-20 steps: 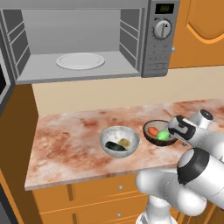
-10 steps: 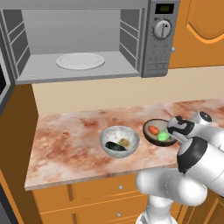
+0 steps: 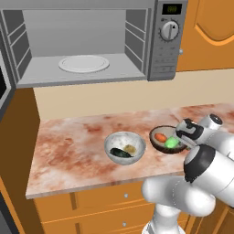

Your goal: Place the bowl containing the squash and corn in the microwave. Close the microwave door and press the start button to microwave the meal.

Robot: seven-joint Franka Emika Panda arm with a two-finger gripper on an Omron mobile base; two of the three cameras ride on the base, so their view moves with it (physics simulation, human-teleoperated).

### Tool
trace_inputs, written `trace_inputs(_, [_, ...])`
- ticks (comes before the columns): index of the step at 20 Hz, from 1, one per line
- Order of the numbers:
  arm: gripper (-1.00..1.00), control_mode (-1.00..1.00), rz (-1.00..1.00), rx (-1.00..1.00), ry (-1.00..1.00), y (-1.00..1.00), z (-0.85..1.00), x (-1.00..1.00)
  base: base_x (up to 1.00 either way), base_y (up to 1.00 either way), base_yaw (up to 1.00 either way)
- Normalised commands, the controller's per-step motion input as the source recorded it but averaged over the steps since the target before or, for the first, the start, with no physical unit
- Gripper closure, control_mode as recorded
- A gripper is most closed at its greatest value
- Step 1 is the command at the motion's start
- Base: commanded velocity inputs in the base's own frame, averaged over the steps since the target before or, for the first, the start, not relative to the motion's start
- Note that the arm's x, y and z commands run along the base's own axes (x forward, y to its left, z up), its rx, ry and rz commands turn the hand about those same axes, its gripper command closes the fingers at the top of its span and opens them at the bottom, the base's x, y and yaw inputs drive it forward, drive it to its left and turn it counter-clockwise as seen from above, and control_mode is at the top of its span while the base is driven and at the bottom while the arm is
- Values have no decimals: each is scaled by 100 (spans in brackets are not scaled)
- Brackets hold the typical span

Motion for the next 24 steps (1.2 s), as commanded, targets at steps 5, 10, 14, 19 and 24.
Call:
trace_inputs(5, [100, -100, 0, 0, -4, 0, 60, -43, 0, 0, 0])
trace_inputs(10, [100, -100, 0, 0, -9, 4, 77, -37, 0, 0, 0])
trace_inputs(14, [100, -100, 0, 0, -9, 19, 89, -34, 0, 0, 0])
trace_inputs(19, [100, -100, 1, 0, -3, 51, 86, -40, 0, 0, 0])
trace_inputs(24, [100, -100, 5, 0, -3, 71, 65, -42, 0, 0, 0])
